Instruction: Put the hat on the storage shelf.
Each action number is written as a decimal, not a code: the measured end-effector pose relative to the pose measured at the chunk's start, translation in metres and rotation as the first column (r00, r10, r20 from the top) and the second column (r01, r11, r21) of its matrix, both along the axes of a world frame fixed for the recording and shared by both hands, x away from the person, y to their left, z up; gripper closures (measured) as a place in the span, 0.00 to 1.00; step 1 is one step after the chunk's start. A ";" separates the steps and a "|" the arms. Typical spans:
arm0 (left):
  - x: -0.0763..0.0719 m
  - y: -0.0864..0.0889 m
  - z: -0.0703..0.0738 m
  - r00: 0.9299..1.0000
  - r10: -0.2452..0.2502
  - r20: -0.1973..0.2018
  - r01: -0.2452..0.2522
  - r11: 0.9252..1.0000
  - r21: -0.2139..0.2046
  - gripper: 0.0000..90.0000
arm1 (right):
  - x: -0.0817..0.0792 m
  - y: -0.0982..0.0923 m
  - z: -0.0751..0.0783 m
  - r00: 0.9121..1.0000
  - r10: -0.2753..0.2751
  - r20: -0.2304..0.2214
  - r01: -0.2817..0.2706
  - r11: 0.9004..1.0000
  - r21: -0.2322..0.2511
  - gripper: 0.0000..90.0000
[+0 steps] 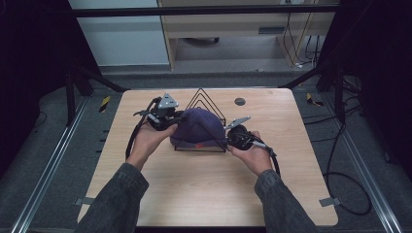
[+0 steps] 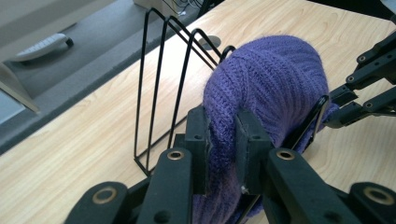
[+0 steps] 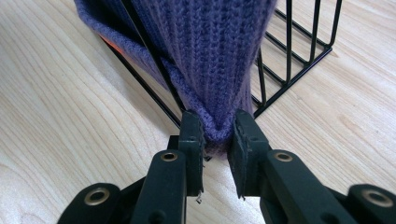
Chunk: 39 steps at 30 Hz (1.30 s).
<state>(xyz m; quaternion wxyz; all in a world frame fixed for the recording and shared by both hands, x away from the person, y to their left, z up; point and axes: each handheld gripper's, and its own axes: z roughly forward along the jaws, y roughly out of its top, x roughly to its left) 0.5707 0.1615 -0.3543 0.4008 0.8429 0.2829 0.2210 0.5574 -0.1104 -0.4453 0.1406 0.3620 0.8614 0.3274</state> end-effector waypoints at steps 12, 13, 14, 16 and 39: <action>-0.001 0.003 -0.007 1.000 -0.009 -0.018 0.009 1.000 -0.021 0.83 | -0.001 -0.002 -0.004 1.000 0.001 -0.009 -0.001 1.000 -0.014 0.84; -0.001 0.003 -0.008 1.000 -0.010 -0.020 0.010 1.000 -0.023 0.82 | -0.001 -0.002 -0.004 1.000 0.002 -0.009 -0.002 1.000 -0.019 0.84; -0.002 0.004 -0.009 1.000 -0.012 -0.023 0.011 1.000 -0.026 0.83 | -0.001 -0.002 -0.004 1.000 0.003 -0.011 -0.003 1.000 -0.019 0.84; -0.003 0.004 -0.009 1.000 -0.017 -0.023 0.017 1.000 -0.024 0.83 | -0.001 -0.001 -0.005 1.000 -0.003 -0.014 0.002 1.000 -0.018 0.84; -0.013 0.025 -0.005 1.000 0.017 -0.013 -0.018 0.998 -0.067 0.65 | -0.016 -0.022 -0.009 1.000 -0.019 -0.014 0.019 1.000 -0.020 0.75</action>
